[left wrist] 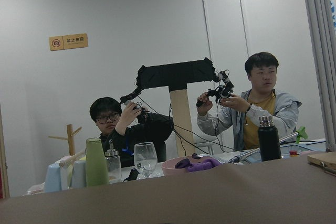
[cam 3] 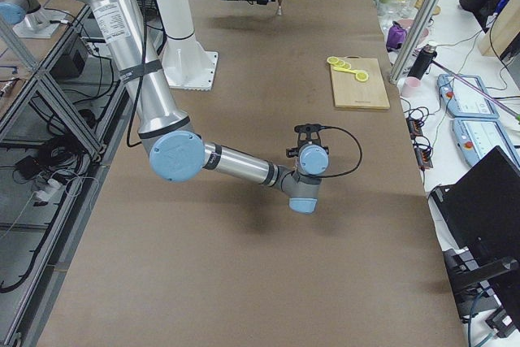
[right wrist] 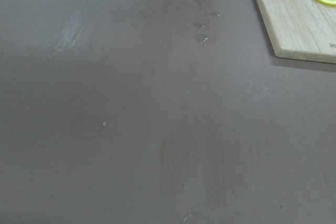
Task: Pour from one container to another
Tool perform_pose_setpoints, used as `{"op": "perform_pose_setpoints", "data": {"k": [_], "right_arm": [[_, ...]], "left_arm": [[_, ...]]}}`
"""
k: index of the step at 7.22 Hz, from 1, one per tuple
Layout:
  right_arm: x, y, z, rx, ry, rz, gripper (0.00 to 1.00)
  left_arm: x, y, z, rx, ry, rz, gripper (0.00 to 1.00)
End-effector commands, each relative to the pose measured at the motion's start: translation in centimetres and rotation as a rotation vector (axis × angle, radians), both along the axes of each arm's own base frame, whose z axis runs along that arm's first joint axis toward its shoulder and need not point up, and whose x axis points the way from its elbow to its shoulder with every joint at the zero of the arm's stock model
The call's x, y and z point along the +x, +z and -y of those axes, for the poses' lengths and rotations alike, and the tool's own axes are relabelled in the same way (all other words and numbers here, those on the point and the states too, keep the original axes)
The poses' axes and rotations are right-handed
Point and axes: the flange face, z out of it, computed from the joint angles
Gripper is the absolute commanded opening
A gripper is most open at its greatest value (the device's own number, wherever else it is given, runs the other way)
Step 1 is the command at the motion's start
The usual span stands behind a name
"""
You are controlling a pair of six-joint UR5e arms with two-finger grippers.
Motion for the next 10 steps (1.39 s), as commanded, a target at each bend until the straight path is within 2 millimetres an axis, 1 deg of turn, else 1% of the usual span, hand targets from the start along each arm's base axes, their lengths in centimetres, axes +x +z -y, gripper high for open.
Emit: {"op": "perform_pose_setpoints", "data": {"k": [1,2,3,4,5,6,7,8,9,10], "right_arm": [[-0.5,-5.5,3.2,-0.102,0.091,0.058,1.0],[-0.6,-7.5,4.5,-0.157,0.181,0.092,1.0],[-0.2,-9.3,5.7,-0.223,0.263,0.135,1.0],[0.5,-10.0,6.6,-0.322,0.321,0.17,1.0],[2.3,-10.6,8.6,-0.439,0.389,0.171,1.0],[6.1,-10.8,11.6,-0.54,0.534,0.128,1.0],[8.1,-10.7,13.5,-0.642,0.631,0.068,1.0],[9.4,-10.2,15.0,-0.73,0.715,0.009,1.0],[10.3,-10.0,16.0,-0.82,0.755,-0.052,1.0],[10.7,-10.1,16.5,-0.918,0.775,-0.122,1.0]], "left_arm": [[-0.1,-5.1,-2.3,0.006,0.068,-0.086,0.99],[0.8,-7.7,-3.5,0.003,0.102,-0.094,0.99],[2.6,-10.7,-4.6,0.001,0.127,-0.087,0.99],[5.0,-13.9,-5.0,-0.007,0.129,-0.095,0.99],[9.0,-17.9,-5.6,-0.024,0.129,-0.155,0.99],[11.2,-21.2,-5.7,-0.11,0.107,-0.07,0.99],[12.9,-24.2,-5.6,-0.146,0.097,-0.019,0.99],[13.7,-26.7,-4.8,-0.171,0.081,0.03,0.99],[14.0,-28.3,-4.8,-0.182,0.097,0.038,0.99],[13.4,-30.5,-4.7,-0.219,0.149,-0.006,0.99]]}}
